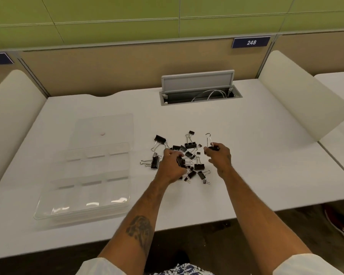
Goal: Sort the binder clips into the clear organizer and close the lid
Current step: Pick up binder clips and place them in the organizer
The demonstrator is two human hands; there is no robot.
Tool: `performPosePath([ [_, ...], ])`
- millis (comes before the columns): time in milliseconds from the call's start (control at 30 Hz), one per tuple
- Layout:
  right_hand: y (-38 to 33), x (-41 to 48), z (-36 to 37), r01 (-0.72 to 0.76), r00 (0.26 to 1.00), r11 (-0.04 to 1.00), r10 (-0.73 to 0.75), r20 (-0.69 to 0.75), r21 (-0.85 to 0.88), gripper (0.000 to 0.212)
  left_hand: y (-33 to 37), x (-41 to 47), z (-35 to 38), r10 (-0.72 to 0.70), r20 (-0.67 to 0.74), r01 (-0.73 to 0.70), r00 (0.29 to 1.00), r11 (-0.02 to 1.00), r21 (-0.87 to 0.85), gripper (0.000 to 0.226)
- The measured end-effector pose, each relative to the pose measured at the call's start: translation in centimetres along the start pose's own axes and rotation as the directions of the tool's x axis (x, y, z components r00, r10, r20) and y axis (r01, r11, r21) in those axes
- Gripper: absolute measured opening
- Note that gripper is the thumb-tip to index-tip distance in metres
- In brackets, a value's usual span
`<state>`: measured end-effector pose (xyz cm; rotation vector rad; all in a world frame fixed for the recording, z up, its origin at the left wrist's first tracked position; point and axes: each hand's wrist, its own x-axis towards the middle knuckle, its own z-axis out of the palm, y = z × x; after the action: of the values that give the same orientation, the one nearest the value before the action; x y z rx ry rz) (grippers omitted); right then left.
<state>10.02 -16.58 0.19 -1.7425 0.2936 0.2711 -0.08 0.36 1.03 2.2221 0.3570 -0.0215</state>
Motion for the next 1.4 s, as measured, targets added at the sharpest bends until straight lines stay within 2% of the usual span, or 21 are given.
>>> performPosePath([
  [167, -2.2, -1.2, 5.7, -0.016, 0.996, 0.992, 0.005, 0.084, 0.124, 0.01, -1.7, 0.3, -6.3, -0.157, -0.139, 0.099, 0.978, 0.929, -0.357, 0.054],
  [267, -3.0, -2.4, 10.0, -0.034, 0.991, 0.99, 0.015, 0.136, 0.138, 0.013, -3.8, -0.2, -10.5, -0.226, -0.147, 0.097, 0.963, 0.798, -0.595, 0.045],
  [333, -3.6, -3.8, 13.3, -0.034, 0.985, 0.99, 0.009, 0.171, 0.14, 0.016, -5.8, -0.5, -13.5, -0.249, -0.152, 0.094, 0.956, 0.755, -0.649, 0.035],
  [433, -4.3, -6.3, 18.6, -0.019, 0.976, 0.993, -0.006, 0.217, 0.114, 0.013, -9.8, -1.0, -18.5, -0.265, -0.215, 0.104, 0.94, 0.822, -0.559, 0.036],
  [667, -4.7, -11.0, 30.2, 0.029, 0.956, 0.999, -0.037, 0.292, 0.032, 0.009, -18.9, -3.2, -29.3, -0.326, -0.284, 0.143, 0.902, 0.845, -0.515, 0.015],
  [767, -4.9, -12.6, 33.7, 0.026, 0.945, 1.0, -0.028, 0.327, 0.009, 0.012, -22.1, -4.0, -32.1, -0.321, -0.298, 0.194, 0.899, 0.902, -0.387, 0.015],
  [933, -4.8, -14.2, 37.8, 0.058, 0.93, 0.994, -0.021, 0.367, -0.09, 0.013, -25.8, -3.9, -33.7, -0.304, -0.25, 0.284, 0.919, 0.952, -0.114, 0.02],
  [1133, -4.0, -14.2, 40.1, 0.088, 0.93, 0.973, -0.004, 0.368, -0.212, 0.03, -27.4, -3.1, -32.9, -0.24, -0.081, 0.242, 0.967, 0.97, 0.005, 0.052],
  [1233, -4.0, -13.8, 40.6, 0.126, 0.928, 0.951, -0.013, 0.373, -0.281, 0.031, -27.7, -2.9, -32.8, -0.231, -0.015, 0.232, 0.973, 0.969, 0.082, 0.053],
  [1400, -4.5, -14.1, 41.9, 0.198, 0.913, 0.904, -0.029, 0.407, -0.38, 0.034, -28.5, -2.9, -33.8, -0.191, -0.125, 0.21, 0.974, 0.965, 0.157, 0.048],
])
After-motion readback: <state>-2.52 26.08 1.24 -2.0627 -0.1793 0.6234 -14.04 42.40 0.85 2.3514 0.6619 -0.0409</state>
